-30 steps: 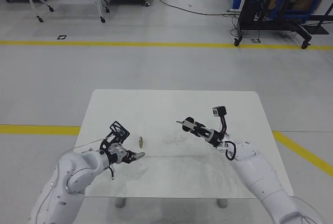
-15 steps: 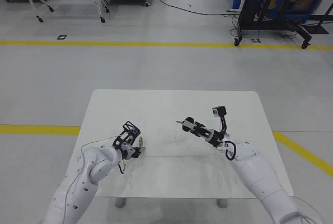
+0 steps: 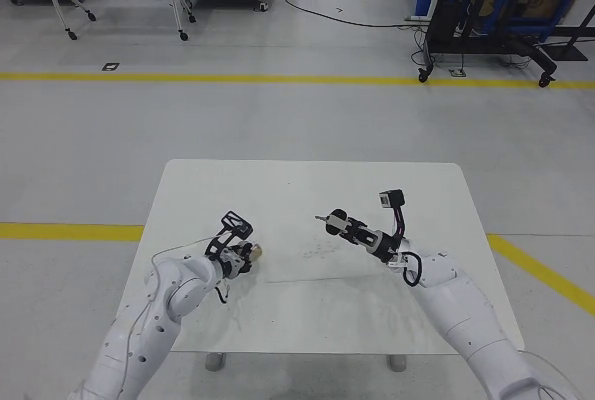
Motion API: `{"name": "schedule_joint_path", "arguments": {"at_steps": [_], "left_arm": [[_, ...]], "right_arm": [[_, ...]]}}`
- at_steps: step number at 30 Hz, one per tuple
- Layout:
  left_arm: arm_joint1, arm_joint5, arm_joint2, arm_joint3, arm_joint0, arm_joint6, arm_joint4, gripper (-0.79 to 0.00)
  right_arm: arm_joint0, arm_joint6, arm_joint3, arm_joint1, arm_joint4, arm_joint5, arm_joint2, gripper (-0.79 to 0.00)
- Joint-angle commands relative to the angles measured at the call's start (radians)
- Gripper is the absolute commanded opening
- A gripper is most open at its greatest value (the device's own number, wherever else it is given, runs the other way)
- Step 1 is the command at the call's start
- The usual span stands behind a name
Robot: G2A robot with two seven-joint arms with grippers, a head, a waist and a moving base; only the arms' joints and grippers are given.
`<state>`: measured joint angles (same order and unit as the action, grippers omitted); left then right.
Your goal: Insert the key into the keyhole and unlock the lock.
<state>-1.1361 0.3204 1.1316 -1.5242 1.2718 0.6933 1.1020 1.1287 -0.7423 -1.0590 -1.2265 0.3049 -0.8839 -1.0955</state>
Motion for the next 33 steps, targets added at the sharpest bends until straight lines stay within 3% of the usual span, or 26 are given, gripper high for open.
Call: {"name": "schedule_joint_path", "arguments": {"at_steps": [1, 20, 23, 33], "left_arm": [[-0.001, -0.017, 0.000, 0.002, -0.001, -0.017, 0.002, -0.785], [-0.003, -0.018, 0.000, 0.029, -0.007, -0.044, -0.002, -0.785], [-0.002, -0.008, 0.001, 0.028, -0.005, -0.045, -0.005, -0.717], [-0.005, 0.002, -0.009, 0.046, -0.025, -0.059, -0.009, -0.603]], "right_arm": [[0.000, 0.000, 0.000, 0.000, 0.000, 0.000, 0.000, -0.785], [0.000, 0.000, 0.000, 0.000, 0.000, 0.000, 0.000, -0.785], [0.000, 0.000, 0.000, 0.000, 0.000, 0.000, 0.000, -0.785], [0.000, 0.000, 0.000, 0.000, 0.000, 0.000, 0.000, -0.785]]}}
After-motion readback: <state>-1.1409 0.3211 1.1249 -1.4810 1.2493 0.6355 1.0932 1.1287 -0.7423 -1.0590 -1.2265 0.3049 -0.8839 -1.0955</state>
